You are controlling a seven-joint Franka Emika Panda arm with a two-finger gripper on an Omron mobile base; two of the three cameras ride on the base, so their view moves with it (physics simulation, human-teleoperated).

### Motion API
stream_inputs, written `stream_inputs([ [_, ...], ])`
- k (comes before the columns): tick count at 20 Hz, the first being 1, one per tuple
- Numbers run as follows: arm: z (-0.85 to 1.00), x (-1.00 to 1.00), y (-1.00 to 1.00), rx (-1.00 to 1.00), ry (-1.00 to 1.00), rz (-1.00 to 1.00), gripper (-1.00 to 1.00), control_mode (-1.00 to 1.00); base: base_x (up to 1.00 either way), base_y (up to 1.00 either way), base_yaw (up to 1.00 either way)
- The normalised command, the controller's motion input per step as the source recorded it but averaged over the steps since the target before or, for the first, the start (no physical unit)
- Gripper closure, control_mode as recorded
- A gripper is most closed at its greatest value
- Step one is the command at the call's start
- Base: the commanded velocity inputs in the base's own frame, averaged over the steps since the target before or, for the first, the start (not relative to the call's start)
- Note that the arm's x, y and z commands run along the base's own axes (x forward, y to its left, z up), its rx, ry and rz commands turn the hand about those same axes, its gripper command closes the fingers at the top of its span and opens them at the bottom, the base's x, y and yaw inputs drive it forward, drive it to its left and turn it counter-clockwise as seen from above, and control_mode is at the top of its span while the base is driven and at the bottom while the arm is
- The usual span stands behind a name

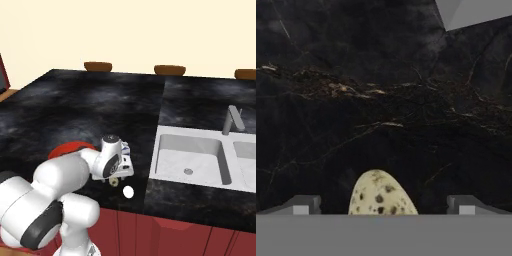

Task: Gather the eggs and milk located in the vicinity of the sink area and place them right next to the bowl.

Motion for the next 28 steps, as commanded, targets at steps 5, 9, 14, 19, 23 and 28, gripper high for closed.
stream_inputs([
  [5,-0.21,0.02,0.0,0.0,0.03,0.0,-1.0,-1.0,0.0,0.0,0.0],
  [9,-0.27,0.0,-0.01,0.0,0.09,0.0,1.0,-1.0,0.0,0.0,0.0],
  [14,-0.35,0.0,-0.07,0.0,0.09,0.01,1.0,-1.0,0.0,0.0,0.0],
  [19,-0.01,-0.16,0.14,0.07,0.02,0.04,1.0,-1.0,0.0,0.0,0.0],
  [23,0.18,0.0,0.52,0.06,0.0,0.08,1.0,-1.0,0.0,0.0,0.0],
  [28,0.45,-0.19,0.31,0.01,0.0,0.13,1.0,-1.0,0.0,0.0,0.0],
])
